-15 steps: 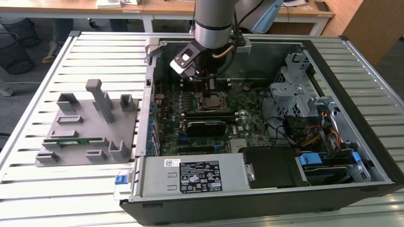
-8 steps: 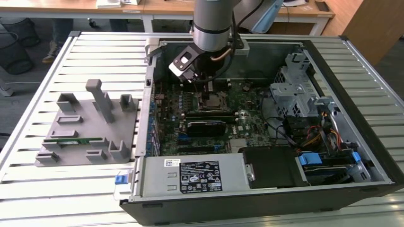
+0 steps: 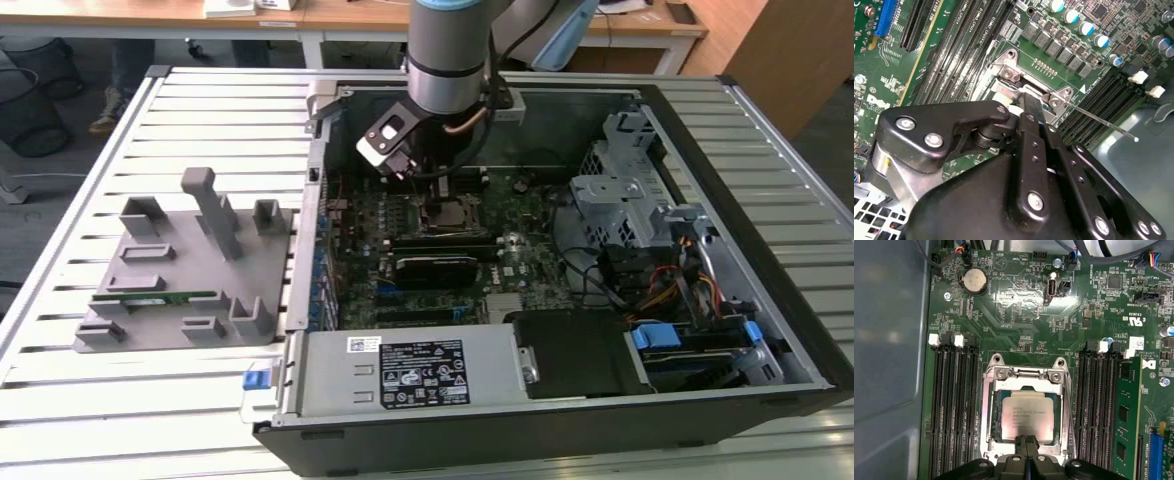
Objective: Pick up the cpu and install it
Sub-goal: 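Close the cpu cover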
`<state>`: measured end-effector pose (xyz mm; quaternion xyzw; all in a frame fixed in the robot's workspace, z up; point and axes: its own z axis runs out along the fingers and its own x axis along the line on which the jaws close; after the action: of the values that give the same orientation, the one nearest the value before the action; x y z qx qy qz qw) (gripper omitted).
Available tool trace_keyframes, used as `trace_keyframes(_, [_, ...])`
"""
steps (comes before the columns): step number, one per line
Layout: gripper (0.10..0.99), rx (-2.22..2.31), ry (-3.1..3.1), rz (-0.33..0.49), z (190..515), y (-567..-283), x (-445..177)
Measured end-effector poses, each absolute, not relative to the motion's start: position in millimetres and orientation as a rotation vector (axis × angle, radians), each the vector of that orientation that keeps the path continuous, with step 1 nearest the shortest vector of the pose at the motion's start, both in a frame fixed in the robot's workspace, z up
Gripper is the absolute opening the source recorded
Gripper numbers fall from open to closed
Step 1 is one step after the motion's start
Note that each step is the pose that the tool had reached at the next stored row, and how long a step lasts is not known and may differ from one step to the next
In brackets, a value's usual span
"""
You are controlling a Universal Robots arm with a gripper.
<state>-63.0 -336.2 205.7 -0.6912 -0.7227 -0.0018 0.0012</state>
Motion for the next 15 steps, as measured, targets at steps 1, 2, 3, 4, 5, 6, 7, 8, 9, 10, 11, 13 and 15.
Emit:
trace_keyframes(1, [0.106, -2.170, -2.269, -0.006, 205.1, -336.2, -63.0])
trace_keyframes(2, [0.106, -2.170, -2.269, -0.006, 204.4, -336.2, -63.0])
trace_keyframes(3, [0.106, -2.170, -2.269, -0.006, 203.7, -336.2, -63.0])
trace_keyframes(4, [0.106, -2.170, -2.269, -0.006, 203.2, -336.2, -63.0])
trace_keyframes(5, [0.106, -2.170, -2.269, -0.006, 202.7, -336.2, -63.0])
trace_keyframes(6, [0.106, -2.170, -2.269, -0.006, 202.2, -336.2, -63.0])
trace_keyframes(7, [0.106, -2.170, -2.269, -0.006, 201.8, -336.2, -63.0])
trace_keyframes(8, [0.106, -2.170, -2.269, -0.005, 201.3, -336.2, -63.0])
trace_keyframes(9, [0.106, -2.170, -2.269, -0.005, 200.9, -336.2, -62.9])
trace_keyframes(10, [0.106, -2.170, -2.269, -0.005, 200.6, -336.2, -62.4])
trace_keyframes(11, [0.106, -2.170, -2.269, -0.004, 200.4, -336.3, -61.6])
trace_keyframes(13, [0.106, -2.170, -2.268, -0.005, 200.3, -336.3, -57.9])
trace_keyframes(15, [0.106, -2.169, -2.268, -0.009, 200.0, -336.2, -53.0])
